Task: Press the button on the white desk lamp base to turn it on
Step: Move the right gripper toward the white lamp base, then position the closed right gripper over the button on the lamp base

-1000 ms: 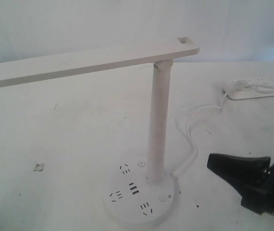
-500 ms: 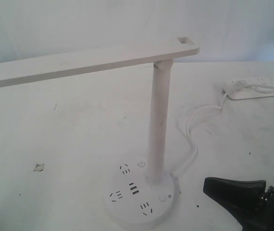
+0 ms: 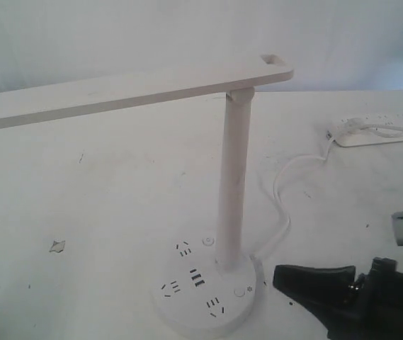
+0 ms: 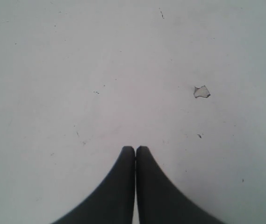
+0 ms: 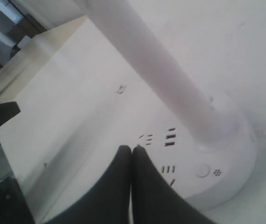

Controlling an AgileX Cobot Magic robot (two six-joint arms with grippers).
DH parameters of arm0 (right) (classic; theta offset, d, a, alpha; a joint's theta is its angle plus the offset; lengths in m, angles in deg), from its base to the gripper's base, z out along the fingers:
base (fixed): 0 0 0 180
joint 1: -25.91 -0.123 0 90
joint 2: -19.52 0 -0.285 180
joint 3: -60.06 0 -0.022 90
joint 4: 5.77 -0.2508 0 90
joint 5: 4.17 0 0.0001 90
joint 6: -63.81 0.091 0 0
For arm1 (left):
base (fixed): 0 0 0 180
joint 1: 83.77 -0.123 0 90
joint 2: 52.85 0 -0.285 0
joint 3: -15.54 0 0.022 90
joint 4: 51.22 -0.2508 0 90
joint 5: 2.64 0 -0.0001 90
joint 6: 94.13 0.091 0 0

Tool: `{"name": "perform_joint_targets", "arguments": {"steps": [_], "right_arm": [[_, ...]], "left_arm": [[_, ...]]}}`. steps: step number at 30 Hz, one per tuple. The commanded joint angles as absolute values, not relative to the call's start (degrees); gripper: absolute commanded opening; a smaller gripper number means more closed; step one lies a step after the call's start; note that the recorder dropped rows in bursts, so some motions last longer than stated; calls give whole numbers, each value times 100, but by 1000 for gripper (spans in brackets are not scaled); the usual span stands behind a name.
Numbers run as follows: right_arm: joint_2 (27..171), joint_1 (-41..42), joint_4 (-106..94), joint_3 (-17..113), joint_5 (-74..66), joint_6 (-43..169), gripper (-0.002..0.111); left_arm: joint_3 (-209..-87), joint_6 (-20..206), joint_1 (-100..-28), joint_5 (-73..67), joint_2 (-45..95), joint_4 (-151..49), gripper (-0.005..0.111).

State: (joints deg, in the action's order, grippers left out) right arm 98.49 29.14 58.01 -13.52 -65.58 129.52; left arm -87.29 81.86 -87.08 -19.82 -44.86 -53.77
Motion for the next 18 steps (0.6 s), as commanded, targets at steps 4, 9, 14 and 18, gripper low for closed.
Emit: {"name": "perform_joint_targets", "arguments": {"steps": [4, 9, 14, 18], "right_arm": [[11586, 1084, 5011, -944, -7046, 11915, 0], [12351, -116, 4695, -357, -6893, 11644, 0], [12597, -625, 4030, -172, -6163, 11120, 0], [12597, -720, 3640, -172, -5797, 10850, 0]], "left_arm": [[-8724, 8180, -8708, -2023, -4507, -5364, 0], [-8724, 8180, -8708, -2023, -4507, -5364, 0], [-8724, 8180, -8708, -2023, -4507, -5364, 0], [-8724, 8180, -8708, -2023, -4507, -5364, 0]]}}
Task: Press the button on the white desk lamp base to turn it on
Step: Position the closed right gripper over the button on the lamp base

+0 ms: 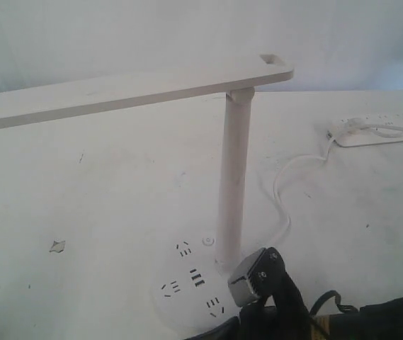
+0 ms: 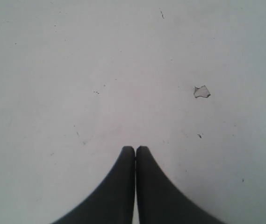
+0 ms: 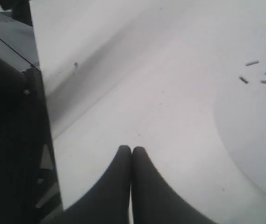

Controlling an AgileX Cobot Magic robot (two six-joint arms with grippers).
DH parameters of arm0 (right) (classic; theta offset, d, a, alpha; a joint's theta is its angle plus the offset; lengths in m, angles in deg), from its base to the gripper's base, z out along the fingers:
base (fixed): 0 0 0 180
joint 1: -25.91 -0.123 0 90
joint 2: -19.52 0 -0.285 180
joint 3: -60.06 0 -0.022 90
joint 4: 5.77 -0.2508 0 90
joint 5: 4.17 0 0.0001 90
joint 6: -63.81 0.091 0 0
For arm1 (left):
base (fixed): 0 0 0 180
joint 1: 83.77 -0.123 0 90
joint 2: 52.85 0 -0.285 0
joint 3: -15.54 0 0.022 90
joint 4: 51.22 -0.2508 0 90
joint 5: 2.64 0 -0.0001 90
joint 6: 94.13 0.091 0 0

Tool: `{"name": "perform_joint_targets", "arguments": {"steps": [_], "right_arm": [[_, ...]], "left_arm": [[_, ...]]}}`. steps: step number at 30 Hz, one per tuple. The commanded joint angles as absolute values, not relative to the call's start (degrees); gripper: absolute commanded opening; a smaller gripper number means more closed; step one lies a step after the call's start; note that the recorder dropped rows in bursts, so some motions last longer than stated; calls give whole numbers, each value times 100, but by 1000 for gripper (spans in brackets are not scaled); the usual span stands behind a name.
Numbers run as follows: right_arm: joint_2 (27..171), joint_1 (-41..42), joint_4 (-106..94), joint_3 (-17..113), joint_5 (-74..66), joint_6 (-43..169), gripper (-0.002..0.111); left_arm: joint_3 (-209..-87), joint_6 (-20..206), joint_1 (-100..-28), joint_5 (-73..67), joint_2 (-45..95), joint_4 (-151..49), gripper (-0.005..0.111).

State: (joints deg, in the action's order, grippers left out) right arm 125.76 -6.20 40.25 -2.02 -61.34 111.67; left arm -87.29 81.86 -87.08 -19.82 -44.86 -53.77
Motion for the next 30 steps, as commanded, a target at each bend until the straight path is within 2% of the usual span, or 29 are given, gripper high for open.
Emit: {"name": "perform_joint_targets", "arguments": {"steps": [1, 9, 19, 30], "right_arm": [[12597, -720, 3601, -172, -5780, 10789, 0], [12597, -720, 2627, -183, -5754, 10310, 0], [12597, -720, 1488, -183, -5084, 9458, 0], [12450, -720, 1310, -191, -5151, 9056, 0]], "left_arm": [[-8724, 8180, -8708, -2023, -4507, -5364, 0], [-8724, 8180, -8708, -2023, -4507, -5364, 0], [-8724, 8180, -8708, -2023, -4507, -5364, 0], [-8724, 8180, -8708, -2023, -4507, -5364, 0]]}}
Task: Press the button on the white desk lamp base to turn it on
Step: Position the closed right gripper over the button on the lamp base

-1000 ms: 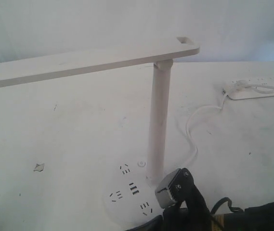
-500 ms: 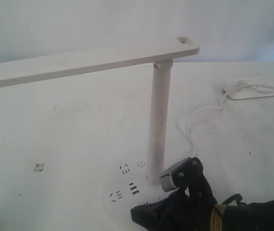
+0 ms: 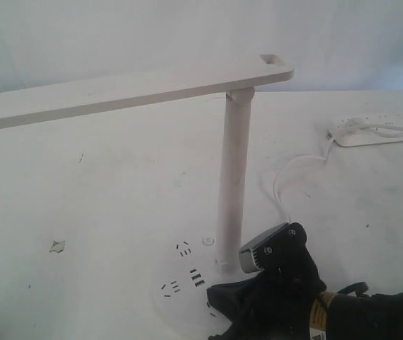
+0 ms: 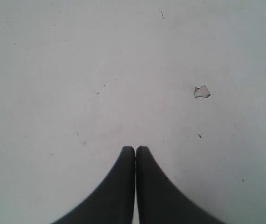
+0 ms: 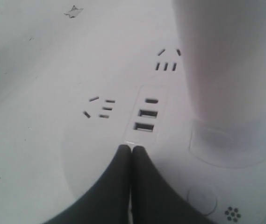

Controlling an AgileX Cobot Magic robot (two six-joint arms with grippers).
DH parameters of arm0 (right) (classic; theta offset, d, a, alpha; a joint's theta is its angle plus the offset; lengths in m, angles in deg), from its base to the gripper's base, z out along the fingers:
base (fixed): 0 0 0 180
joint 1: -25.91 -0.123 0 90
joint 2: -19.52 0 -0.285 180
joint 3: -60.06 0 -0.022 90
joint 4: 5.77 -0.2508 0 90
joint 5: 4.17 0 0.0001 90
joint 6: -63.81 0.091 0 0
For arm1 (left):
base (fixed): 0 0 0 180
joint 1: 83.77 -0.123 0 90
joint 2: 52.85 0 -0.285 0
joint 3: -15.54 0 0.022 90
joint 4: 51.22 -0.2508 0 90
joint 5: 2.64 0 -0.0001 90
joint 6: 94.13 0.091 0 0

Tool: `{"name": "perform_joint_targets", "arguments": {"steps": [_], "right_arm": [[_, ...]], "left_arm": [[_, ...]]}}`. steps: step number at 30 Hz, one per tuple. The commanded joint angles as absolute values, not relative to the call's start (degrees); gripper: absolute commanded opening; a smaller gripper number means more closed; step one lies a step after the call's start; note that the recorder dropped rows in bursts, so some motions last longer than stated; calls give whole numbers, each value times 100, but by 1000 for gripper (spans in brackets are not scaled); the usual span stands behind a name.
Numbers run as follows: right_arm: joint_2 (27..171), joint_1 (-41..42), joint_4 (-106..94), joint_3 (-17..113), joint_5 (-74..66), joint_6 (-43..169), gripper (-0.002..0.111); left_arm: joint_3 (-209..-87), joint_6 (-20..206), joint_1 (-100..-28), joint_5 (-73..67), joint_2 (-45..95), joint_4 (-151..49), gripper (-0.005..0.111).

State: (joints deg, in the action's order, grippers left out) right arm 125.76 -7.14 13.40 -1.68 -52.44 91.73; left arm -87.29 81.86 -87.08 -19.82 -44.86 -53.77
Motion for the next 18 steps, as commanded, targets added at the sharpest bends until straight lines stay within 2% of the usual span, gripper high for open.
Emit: {"name": "perform_joint_targets", "arguments": {"steps": [1, 10, 18], "right_arm": [[12386, -720, 1310, -220, -5164, 9030, 0], [11692, -720, -100, -853, -5223, 7979, 0], [11660, -720, 101, -899, -5592, 8095, 0]], "left_arm": [[-8724, 8180, -8708, -2023, -4507, -5364, 0], [-8724, 8180, -8708, -2023, -4507, -5364, 0], [-8724, 8180, -8708, -2023, -4507, -5364, 0]]}}
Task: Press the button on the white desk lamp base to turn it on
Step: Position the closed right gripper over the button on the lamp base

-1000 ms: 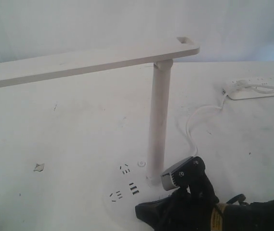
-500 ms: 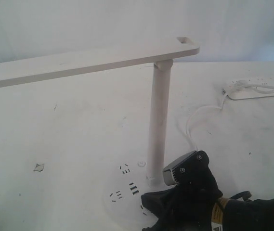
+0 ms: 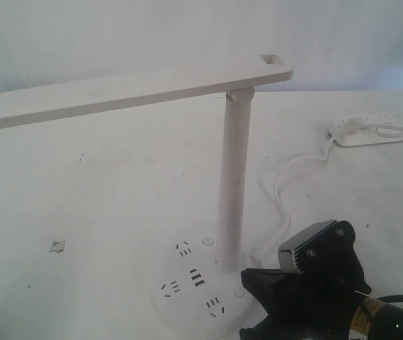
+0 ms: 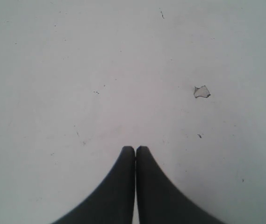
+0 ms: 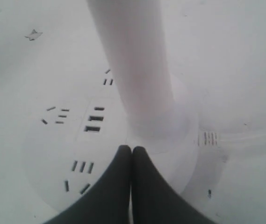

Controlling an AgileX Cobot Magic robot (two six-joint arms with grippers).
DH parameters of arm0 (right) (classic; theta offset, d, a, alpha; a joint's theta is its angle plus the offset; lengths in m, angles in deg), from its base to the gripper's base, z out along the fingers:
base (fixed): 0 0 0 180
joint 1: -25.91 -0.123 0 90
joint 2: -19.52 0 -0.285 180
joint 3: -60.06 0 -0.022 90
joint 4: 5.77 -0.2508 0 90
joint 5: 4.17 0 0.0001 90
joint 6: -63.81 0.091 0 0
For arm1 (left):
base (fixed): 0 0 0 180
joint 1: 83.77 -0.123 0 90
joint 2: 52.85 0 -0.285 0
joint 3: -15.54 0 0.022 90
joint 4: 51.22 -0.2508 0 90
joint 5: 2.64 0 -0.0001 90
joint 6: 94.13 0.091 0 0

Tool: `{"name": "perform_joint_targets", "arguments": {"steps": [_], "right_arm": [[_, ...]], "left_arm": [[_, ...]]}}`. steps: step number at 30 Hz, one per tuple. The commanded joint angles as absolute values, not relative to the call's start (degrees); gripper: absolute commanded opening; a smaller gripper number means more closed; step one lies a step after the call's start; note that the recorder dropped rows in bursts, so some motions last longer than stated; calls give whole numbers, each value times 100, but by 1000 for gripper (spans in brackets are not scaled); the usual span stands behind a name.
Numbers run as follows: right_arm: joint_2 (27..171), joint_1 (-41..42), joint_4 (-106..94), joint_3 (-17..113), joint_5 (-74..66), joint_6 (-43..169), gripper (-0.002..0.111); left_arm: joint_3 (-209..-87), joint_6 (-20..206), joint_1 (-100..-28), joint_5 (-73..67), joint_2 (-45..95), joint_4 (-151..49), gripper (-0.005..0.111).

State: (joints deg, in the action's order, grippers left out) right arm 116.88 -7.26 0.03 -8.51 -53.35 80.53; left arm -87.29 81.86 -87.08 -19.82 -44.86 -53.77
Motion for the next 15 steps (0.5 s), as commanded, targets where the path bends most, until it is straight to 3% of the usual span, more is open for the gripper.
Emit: {"name": "perform_joint_targets", "arguments": {"steps": [1, 15], "right_arm": [[11660, -720, 166, -899, -5592, 8172, 0], [12253, -720, 268, -575, -5358, 8554, 0]], "left_arm": [[-8724, 8180, -8708, -2023, -4507, -5364, 0], [-8724, 8180, -8708, -2023, -4507, -5364, 0]]}}
